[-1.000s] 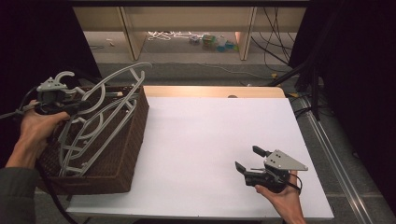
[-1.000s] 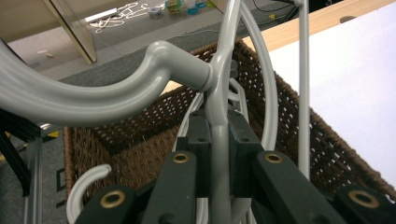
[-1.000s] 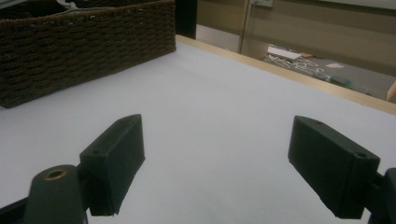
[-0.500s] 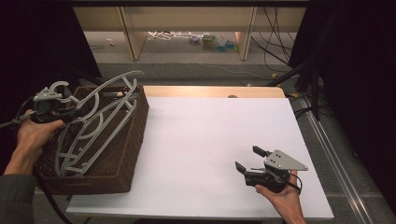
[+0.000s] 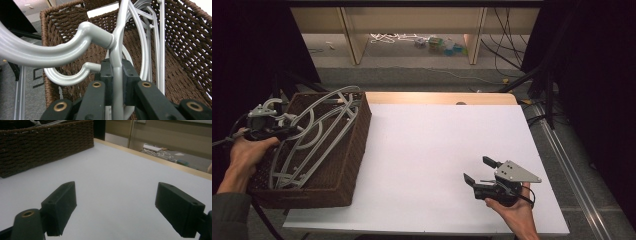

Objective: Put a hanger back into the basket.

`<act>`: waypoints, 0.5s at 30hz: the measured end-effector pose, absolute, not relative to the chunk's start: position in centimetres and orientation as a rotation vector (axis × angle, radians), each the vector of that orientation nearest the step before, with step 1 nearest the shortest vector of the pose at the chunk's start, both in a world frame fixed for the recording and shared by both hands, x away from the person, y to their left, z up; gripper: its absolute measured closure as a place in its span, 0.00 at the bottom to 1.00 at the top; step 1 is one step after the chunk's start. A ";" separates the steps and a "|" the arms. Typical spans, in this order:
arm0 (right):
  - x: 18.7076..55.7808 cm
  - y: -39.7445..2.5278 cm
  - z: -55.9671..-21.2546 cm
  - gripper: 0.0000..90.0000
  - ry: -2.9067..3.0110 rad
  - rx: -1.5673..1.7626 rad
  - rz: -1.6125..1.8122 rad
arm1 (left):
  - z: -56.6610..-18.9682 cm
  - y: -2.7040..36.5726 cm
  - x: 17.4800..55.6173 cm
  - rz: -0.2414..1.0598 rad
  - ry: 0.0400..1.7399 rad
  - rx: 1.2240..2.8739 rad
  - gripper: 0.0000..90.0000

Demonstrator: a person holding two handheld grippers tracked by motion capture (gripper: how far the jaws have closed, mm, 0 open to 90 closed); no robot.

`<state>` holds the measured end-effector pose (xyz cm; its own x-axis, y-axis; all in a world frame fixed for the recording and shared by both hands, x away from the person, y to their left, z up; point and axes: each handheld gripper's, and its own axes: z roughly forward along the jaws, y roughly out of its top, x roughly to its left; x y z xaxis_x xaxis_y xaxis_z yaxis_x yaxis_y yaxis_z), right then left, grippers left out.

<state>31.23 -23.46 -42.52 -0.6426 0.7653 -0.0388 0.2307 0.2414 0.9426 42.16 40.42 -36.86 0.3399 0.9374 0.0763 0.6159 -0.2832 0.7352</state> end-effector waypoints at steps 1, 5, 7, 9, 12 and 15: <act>31.2 -23.4 -42.5 0.20 2.025 0.921 1.405 | -37.0 40.4 42.2 0.682 1.355 2.010 0.91; 31.1 -23.4 -42.5 0.19 2.035 0.924 1.403 | -37.4 40.2 42.3 0.669 1.361 2.019 0.91; 31.2 -23.5 -42.5 0.19 2.026 0.904 1.399 | -37.8 40.2 42.4 0.667 1.368 2.028 0.91; 31.2 -23.5 -42.5 0.19 2.024 0.907 1.401 | -38.3 40.1 42.5 0.675 1.360 1.999 0.91; 31.2 -23.5 -42.5 0.19 2.021 0.906 1.401 | -38.3 40.1 42.6 0.655 1.378 2.032 0.91; 31.2 -23.5 -42.5 0.19 2.025 0.909 1.398 | -38.5 40.1 42.7 0.660 1.378 2.035 0.91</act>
<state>31.21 -23.53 -42.48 -0.6443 0.7638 -0.0369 0.2361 0.2445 0.9405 42.70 40.07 -38.52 0.3412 0.9371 0.0744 0.6458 -0.2911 0.7058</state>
